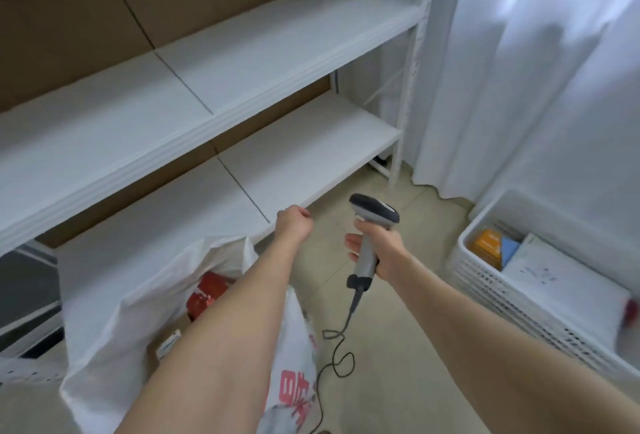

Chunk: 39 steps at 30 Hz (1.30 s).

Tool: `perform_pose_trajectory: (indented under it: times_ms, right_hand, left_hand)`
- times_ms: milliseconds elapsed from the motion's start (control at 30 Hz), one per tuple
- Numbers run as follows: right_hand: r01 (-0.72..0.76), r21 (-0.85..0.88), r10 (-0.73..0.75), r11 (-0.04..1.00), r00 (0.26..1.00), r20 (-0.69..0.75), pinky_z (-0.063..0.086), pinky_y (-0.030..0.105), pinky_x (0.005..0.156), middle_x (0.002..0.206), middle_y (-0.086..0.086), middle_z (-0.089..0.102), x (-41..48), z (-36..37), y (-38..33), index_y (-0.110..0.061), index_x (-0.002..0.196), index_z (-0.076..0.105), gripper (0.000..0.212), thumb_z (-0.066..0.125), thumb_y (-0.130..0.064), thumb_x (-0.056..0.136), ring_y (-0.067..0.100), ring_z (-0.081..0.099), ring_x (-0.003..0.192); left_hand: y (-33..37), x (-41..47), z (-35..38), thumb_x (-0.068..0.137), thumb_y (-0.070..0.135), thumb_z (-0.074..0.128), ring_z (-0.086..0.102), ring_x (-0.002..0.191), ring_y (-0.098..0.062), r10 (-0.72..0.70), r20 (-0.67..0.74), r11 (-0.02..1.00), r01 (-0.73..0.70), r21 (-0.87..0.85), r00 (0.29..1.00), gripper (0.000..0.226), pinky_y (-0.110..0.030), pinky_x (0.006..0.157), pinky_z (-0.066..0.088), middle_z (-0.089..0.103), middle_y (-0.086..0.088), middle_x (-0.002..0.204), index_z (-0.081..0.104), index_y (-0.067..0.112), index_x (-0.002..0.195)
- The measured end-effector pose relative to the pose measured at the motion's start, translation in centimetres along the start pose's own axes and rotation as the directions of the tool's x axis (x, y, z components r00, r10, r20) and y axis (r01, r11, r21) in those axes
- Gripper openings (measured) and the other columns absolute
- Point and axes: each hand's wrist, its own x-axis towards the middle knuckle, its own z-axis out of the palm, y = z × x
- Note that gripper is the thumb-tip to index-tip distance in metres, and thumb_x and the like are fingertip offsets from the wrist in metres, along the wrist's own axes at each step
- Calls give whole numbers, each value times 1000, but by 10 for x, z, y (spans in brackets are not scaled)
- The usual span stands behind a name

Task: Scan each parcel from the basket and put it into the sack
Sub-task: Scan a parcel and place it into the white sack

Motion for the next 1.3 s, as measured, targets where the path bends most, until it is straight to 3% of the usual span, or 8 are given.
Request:
perform_pose_trajectory:
  times_ms: [267, 367, 533, 667, 833, 967, 1100, 1300]
  right_hand:
    - [86, 243, -30, 966, 974, -226, 53, 34, 65, 74, 9, 61, -30, -194, -85, -7, 94, 58, 7, 63, -12, 92, 20, 60, 63]
    - [115, 346, -14, 931, 959, -282, 50, 35, 63, 70, 11, 59, -31, -256, -101, -5, 87, 56, 8, 62, -8, 92, 21, 57, 60]
    - [175, 469, 27, 865, 919, -393, 51, 33, 54, 65, 11, 58, -14, -344, -118, -2, 93, 57, 6, 61, -5, 90, 20, 56, 55]
    - [175, 521, 84, 835, 896, -437, 53, 36, 69, 68, 11, 61, 16, -413, -134, -3, 91, 58, 9, 63, -9, 89, 20, 57, 60]
    - [202, 528, 143, 825, 830, -540, 51, 35, 63, 67, 10, 60, 73, -498, -158, -4, 83, 59, 10, 64, -9, 90, 19, 57, 59]
    - [196, 523, 191, 829, 780, -595, 51, 34, 61, 70, 12, 61, 136, -567, -174, -2, 89, 60, 6, 64, -7, 90, 19, 57, 59]
    - [165, 518, 244, 839, 737, -630, 55, 37, 68, 72, 13, 64, 195, -628, -165, 0, 94, 61, 10, 67, -6, 88, 20, 61, 62]
    - [73, 546, 343, 835, 707, -619, 56, 39, 67, 74, 15, 63, 300, -710, -111, -2, 87, 59, 9, 67, -6, 87, 22, 60, 62]
  left_hand:
    - [204, -62, 120, 89, 9, 54, 55, 116, -22, 226, 97, 973, -230, 34, 969, 30, -27, 94, 44, 56, -4, 132, 65, 17, 116]
    - [259, -86, 174, 90, 11, 55, 54, 118, -23, 284, 167, 955, -294, 38, 944, 29, -28, 99, 43, 56, -7, 131, 64, 15, 117]
    - [330, -107, 265, 89, 5, 53, 54, 117, -27, 343, 293, 929, -368, 35, 893, 29, -35, 102, 44, 58, -11, 127, 63, 11, 115]
    - [374, -101, 335, 89, 3, 52, 55, 115, -28, 340, 387, 917, -394, 67, 857, 30, -36, 100, 45, 58, -12, 126, 61, 11, 116]
    - [426, -67, 432, 90, 1, 51, 54, 116, -28, 308, 483, 913, -398, 93, 820, 29, -34, 100, 44, 57, -13, 127, 60, 11, 116]
    - [460, -27, 517, 91, 1, 52, 52, 121, -26, 272, 561, 897, -417, 146, 782, 34, -30, 100, 44, 54, -12, 133, 57, 9, 125]
    - [467, 5, 599, 92, 0, 51, 49, 125, -28, 192, 631, 888, -407, 214, 752, 38, -36, 104, 42, 51, -14, 135, 53, 7, 129]
    - [432, 55, 722, 93, 13, 57, 49, 122, -29, 59, 680, 912, -316, 261, 731, 45, -32, 97, 42, 45, -15, 139, 43, 4, 135]
